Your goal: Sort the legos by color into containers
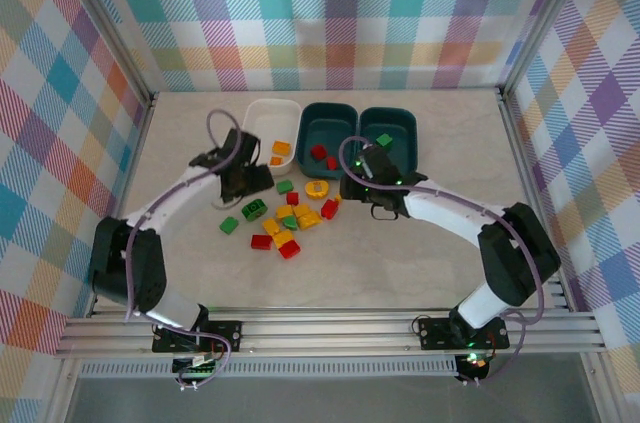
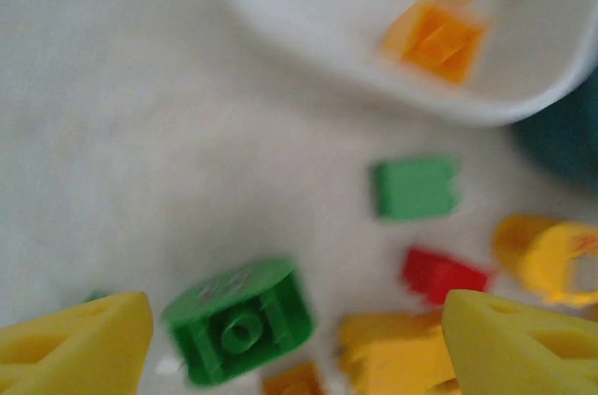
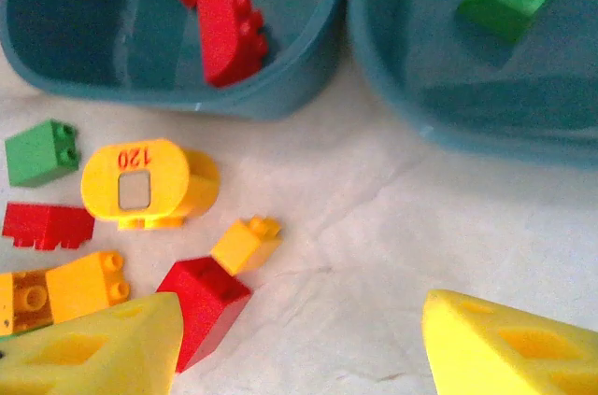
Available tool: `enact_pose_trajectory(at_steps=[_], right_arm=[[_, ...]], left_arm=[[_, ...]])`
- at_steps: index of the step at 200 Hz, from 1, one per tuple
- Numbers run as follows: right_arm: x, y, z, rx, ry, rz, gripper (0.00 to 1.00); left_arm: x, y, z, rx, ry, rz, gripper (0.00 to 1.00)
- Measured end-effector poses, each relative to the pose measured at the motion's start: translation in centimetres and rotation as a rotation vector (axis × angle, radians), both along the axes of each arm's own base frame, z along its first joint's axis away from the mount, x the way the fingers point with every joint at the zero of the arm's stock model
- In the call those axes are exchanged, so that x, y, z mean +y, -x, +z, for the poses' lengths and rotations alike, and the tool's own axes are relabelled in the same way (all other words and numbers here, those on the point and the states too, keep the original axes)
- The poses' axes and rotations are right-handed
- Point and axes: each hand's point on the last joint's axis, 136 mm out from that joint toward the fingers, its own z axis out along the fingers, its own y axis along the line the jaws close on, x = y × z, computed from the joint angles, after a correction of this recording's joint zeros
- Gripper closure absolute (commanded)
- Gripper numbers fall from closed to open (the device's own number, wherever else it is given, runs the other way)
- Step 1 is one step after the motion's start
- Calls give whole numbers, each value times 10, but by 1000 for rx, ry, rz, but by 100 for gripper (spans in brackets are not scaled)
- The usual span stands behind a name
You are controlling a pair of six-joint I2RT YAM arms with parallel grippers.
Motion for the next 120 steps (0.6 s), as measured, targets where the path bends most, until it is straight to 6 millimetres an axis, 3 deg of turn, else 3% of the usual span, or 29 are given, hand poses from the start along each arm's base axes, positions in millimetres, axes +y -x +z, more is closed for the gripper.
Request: enact_pose_trajectory(at_steps=[26,54,79,120], right_arm=[[22,10,-14,58,12,8,28],[48,4,-23,95,8,6,28],[59,-1,-35,127,22,-12,28],[62,2,-67,186,75,-20,31]], left_arm=[[16,48,-49,106,7,93,17],[23,62,-56,99,19,141,17],[27,64,-44,49,26,159,15],[31,59,5,-127,78,177,7]])
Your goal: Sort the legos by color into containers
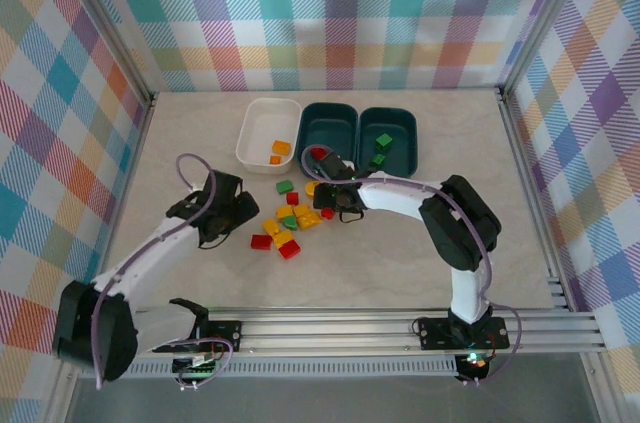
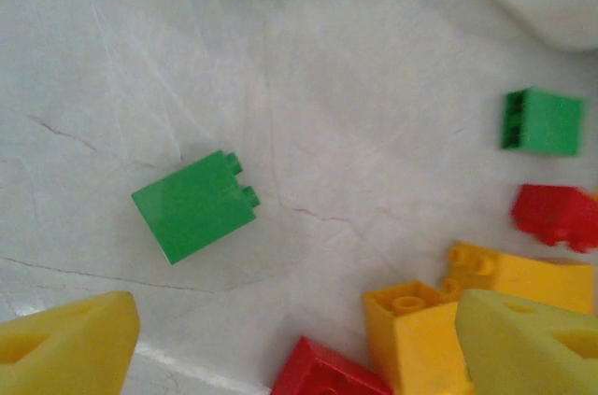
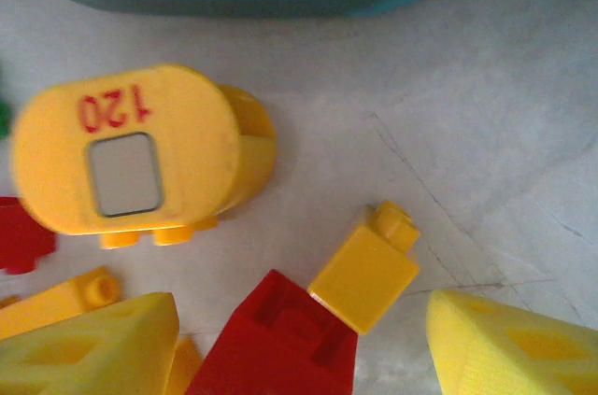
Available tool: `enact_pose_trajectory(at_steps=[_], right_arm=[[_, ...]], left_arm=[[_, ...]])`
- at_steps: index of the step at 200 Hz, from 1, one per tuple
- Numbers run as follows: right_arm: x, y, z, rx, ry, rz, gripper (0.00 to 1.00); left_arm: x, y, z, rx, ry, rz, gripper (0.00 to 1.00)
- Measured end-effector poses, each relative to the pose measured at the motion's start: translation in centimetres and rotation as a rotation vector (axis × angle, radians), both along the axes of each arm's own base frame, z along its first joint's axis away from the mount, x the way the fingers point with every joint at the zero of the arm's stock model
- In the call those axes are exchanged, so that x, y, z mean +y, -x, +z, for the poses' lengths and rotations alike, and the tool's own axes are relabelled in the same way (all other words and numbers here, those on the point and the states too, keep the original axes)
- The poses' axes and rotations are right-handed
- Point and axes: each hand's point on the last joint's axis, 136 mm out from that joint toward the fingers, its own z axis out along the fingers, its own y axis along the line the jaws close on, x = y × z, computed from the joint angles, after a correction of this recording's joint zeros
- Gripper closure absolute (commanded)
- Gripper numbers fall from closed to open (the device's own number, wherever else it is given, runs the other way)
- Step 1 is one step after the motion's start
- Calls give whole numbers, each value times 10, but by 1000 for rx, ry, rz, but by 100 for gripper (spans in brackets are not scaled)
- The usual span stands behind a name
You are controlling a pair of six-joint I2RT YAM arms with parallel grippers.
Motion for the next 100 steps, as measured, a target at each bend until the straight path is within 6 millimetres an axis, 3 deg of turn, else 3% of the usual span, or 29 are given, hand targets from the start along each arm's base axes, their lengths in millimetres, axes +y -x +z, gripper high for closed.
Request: enact_pose_trajectory(at_steps=[23,52,73,100], right_arm=[[2,1,-9,8,22,2,33],[9,2,-9,4,19,4,44],[10,4,-9,-1,23,3,61],[15,6,-8,-15,24,14,71]], left_arm=[[9,5,29,-100,2,26,0],[23,12,53,-189,-1,66,0],[28,16,49,-178,-13,77,0],[31,23,32,-140,-26,80,0]])
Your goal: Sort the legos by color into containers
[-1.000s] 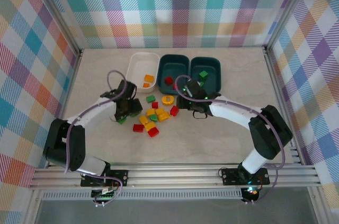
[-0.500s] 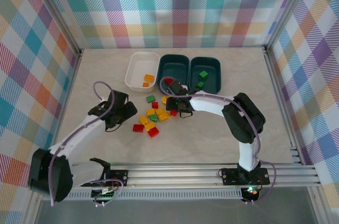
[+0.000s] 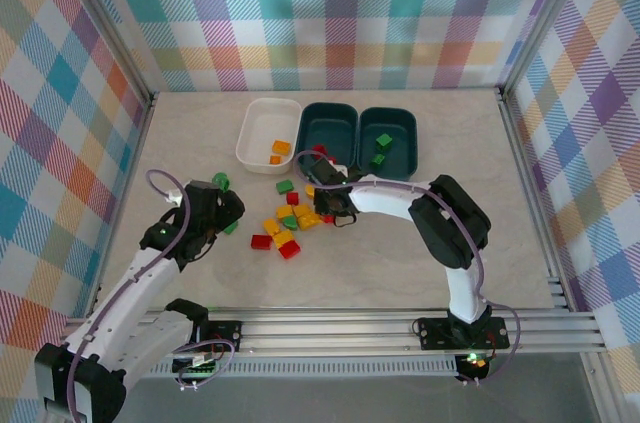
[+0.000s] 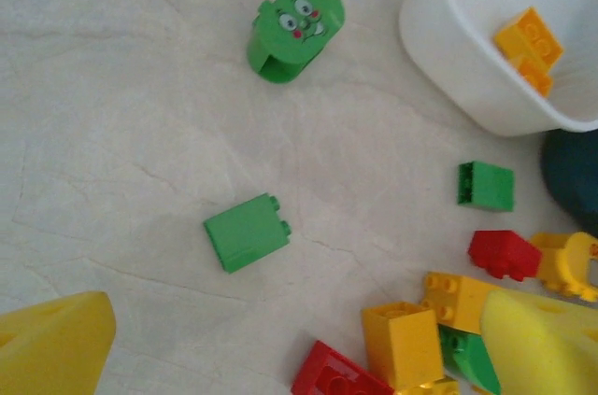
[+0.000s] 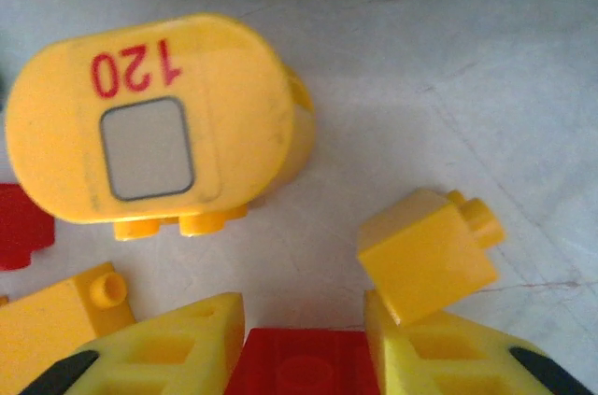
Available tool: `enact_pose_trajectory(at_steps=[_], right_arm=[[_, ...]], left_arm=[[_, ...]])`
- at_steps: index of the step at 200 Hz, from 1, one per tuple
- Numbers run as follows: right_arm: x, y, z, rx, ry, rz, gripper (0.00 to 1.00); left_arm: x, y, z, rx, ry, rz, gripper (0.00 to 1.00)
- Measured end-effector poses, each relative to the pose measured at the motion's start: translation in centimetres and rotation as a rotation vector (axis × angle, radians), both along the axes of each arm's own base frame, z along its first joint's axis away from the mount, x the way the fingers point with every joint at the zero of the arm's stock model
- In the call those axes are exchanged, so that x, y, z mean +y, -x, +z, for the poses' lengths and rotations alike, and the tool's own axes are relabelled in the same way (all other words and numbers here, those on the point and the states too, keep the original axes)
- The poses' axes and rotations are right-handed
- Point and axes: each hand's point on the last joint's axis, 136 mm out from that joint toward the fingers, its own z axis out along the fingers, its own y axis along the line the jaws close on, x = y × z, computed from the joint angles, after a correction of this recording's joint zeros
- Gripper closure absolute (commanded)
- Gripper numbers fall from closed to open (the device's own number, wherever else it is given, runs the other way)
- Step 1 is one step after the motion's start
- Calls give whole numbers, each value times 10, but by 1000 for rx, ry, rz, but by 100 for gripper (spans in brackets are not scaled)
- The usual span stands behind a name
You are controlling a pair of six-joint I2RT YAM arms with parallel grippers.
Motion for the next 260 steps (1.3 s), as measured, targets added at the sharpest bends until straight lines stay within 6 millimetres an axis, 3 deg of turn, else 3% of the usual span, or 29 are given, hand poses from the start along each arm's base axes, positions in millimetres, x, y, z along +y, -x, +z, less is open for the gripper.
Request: enact_pose_trajectory(at_steps=[57,80,103,126,155,180,196,217,241,260], right_arm=[[0,31,8,-1,2,57,75],[-4,37,30,-41,-10,83,74],[-4,27,64,-124,-26,110,74],[0,-1,95,-189,-56,134,73],[14,-70,125,-256,-93,138,74],[20,-117,114,-265,-81,143,73],[21,-140,99,-240,-62,143,64],[23,-156,81,-207,-39,155,46],[24,-158,79,-187,-25,177,40],[24,-155,93,-203,-33,189,39]], left_arm=[[-6,7,-20,41,30,-21,0],[-10,2,-24,42,43,-28,0],[-12,4,-39,77,60,-22,0],[-10,12,-56,125,82,4,0],[-5,17,-65,154,114,47,0],[-6,18,-61,145,144,54,0],[-9,19,-57,131,167,47,0],[-11,21,-55,139,180,33,0],[-12,22,-55,180,159,13,0],[-12,17,-52,202,142,3,0]])
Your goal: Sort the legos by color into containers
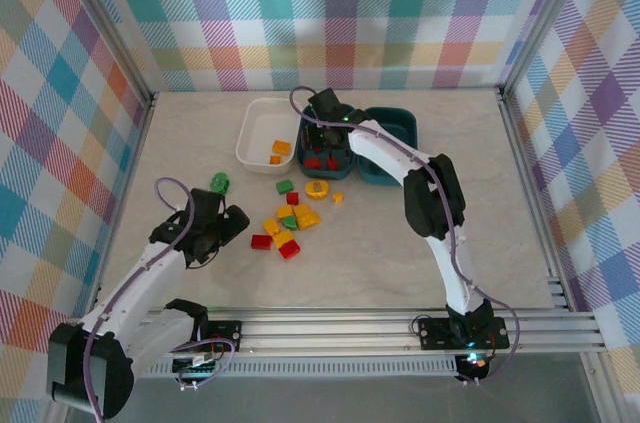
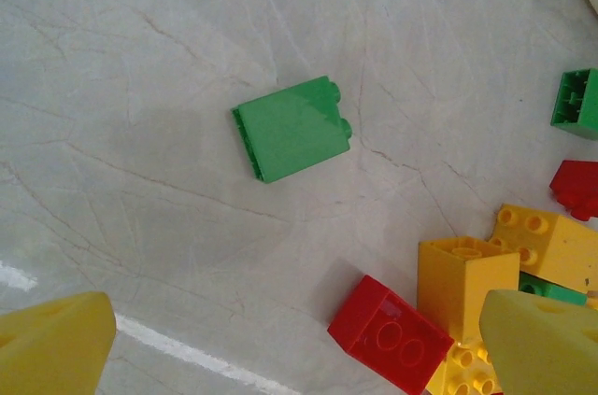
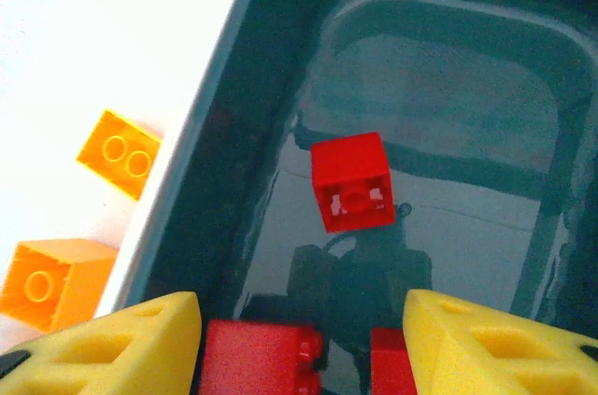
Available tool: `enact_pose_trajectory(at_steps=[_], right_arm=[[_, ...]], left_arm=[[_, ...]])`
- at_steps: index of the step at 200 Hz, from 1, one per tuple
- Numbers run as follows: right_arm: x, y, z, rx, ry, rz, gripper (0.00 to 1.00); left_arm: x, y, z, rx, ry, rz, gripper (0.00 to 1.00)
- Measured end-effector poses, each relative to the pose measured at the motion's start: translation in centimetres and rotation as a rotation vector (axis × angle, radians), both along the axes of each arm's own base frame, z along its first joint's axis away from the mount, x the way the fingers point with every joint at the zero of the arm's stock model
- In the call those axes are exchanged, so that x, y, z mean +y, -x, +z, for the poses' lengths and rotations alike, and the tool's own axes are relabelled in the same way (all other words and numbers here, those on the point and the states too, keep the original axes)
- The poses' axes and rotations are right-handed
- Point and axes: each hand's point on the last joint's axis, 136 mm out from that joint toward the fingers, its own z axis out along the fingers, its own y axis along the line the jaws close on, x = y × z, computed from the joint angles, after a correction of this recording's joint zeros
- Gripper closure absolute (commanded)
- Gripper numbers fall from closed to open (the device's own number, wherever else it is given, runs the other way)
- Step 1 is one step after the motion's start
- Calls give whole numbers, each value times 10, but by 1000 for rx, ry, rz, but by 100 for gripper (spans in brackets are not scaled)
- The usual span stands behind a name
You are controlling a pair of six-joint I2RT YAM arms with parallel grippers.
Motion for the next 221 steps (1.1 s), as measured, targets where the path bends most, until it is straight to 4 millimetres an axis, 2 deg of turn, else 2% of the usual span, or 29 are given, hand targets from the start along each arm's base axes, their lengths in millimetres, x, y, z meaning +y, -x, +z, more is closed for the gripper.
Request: enact_pose_trajectory(at_steps=[21,43,66,79,91,117,143,179,197,221], right_arm=[[-8,19,18,-12,-18,10,39],[-19,60,43,-32,-40,41,41],[-13,108,55,-51,-64,109,45],[-10,134,45,-30,-66,143,47],[-6,159,27,10,-47,182,48],[-4,194,-15,93,19,238,47],[-11,203,-33,110,60,240,47],[-25,190,-39,61,111,193,47],[-32,186,-42,38,121,171,47],[-46,189,-44,11,138,153,47]], left_arm=[[0,-9,4,7,-8,3,0],[-2,-17,3,28,-13,4,2],[-8,-25,-7,61,4,-1,4],[-12,-27,-14,82,17,-6,4],[-15,-29,-20,95,30,-5,6],[-24,-34,-25,97,78,-8,11],[-39,-36,-30,105,109,-38,13],[-67,-24,-35,136,107,-114,14],[-73,-19,-35,141,137,-75,14],[-71,-3,-38,154,205,60,11]])
